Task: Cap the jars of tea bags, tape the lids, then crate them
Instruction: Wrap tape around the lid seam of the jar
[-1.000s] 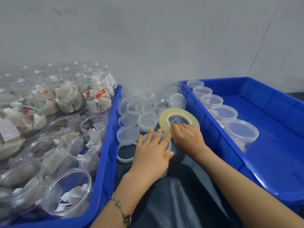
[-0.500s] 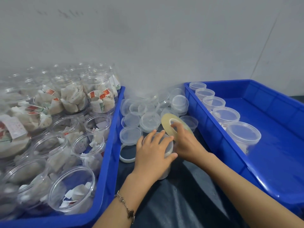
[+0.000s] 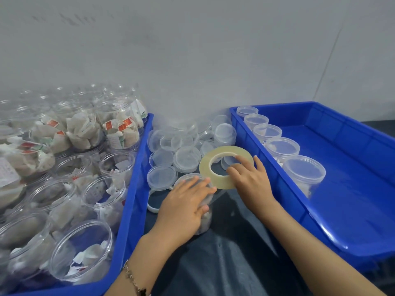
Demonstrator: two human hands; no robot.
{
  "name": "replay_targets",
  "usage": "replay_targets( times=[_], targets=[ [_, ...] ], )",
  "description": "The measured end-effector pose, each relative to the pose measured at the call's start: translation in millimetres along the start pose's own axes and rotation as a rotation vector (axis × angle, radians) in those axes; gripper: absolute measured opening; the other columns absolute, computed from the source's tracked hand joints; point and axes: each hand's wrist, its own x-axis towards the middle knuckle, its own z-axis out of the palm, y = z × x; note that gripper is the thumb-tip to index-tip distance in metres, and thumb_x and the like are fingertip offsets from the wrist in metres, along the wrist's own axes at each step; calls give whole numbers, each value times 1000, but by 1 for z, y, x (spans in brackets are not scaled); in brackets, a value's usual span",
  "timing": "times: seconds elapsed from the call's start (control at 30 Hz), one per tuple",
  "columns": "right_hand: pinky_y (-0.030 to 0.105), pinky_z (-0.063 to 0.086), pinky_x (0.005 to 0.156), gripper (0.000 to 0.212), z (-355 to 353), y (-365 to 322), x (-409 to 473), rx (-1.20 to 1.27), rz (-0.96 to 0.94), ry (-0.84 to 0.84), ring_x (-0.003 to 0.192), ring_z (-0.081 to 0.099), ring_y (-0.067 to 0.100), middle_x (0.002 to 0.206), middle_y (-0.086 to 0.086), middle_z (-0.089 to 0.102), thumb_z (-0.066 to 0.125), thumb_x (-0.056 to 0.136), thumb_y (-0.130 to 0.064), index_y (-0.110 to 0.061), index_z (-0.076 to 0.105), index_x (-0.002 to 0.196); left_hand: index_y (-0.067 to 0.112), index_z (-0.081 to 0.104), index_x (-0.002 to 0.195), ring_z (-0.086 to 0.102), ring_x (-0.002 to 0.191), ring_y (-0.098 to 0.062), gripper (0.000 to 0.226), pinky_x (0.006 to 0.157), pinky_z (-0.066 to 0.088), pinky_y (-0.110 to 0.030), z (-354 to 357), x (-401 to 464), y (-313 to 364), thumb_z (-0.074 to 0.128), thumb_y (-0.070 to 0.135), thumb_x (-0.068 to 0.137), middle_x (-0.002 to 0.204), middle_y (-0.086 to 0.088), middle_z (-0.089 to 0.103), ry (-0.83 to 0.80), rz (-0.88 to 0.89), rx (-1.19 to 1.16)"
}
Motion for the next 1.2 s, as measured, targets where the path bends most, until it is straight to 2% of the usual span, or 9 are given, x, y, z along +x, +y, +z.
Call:
replay_targets(
  times=[0.2, 0.37, 0.47, 0.63, 0.73, 0.83, 0.9, 1.03, 1.2],
  targets=[
    [57, 51, 77, 25, 14, -21, 17, 98, 114, -103, 102, 64, 33, 77, 10, 67, 76, 60, 7, -3, 67, 81, 33, 53, 129, 11, 131, 12, 48, 107, -9, -7, -1, 1, -3, 61, 9, 88, 133, 36, 25, -1, 4, -168],
    [50, 46, 86, 20, 28, -35, 26, 230, 168, -171, 112, 59, 30, 90, 8, 69, 71, 74, -3, -4, 67, 94, 28, 60, 122, 19, 127, 13, 45, 101, -3, -3, 1, 1, -3, 64, 5, 83, 124, 40, 31, 51, -54, -261],
    [46, 37, 92, 15, 34, -41, 25, 277, 224, -217, 115, 52, 27, 100, 4, 66, 61, 85, -14, -10, 64, 99, 27, 65, 115, 26, 124, 12, 35, 102, 1, -5, 3, 1, 0, 68, 14, 83, 121, 39, 37, 104, -52, -274],
    [45, 42, 88, 13, 32, -47, 25, 237, 249, -231, 101, 59, 27, 91, 3, 68, 63, 83, -18, -12, 65, 95, 28, 66, 107, 36, 124, 1, 29, 99, 7, -6, 6, 4, 7, 72, 36, 79, 118, 35, 45, 176, -101, -251],
    [51, 38, 96, 19, 30, -45, 25, 209, 259, -264, 104, 56, 28, 98, 3, 68, 61, 86, -19, -12, 64, 103, 31, 53, 121, 25, 132, -7, 53, 107, 11, -21, 10, 13, 15, 66, 56, 76, 132, 19, 44, 217, -190, -157],
    [51, 37, 97, 24, 27, -41, 24, 184, 261, -268, 104, 55, 28, 100, 2, 68, 63, 86, -21, -13, 63, 109, 23, 13, 150, -14, 143, -16, 99, 114, -12, -36, 14, 24, 20, 48, 76, 74, 158, -3, 6, 209, -343, 36],
    [50, 37, 96, 28, 25, -39, 23, 153, 245, -276, 103, 56, 28, 100, 2, 68, 63, 85, -21, -14, 62, 112, 17, -2, 152, -21, 143, -25, 111, 112, -16, -42, 17, 30, 21, 38, 83, 72, 159, -13, -4, 157, -433, 163],
    [51, 48, 83, 38, 18, -25, 20, 94, 165, -142, 84, 63, 32, 86, 7, 70, 76, 70, -7, -7, 66, 106, 14, 23, 148, 26, 132, -27, 90, 107, 18, -42, 19, 31, 18, 38, 74, 82, 145, -10, 36, 122, -429, 255],
    [48, 53, 74, 40, 11, -5, 10, 40, 6, -49, 71, 66, 29, 72, 6, 67, 73, 62, 8, -3, 69, 101, 15, 31, 144, 33, 125, -24, 81, 105, 26, -38, 17, 27, 9, 42, 67, 83, 138, -4, 42, 73, -313, 231]
  ],
)
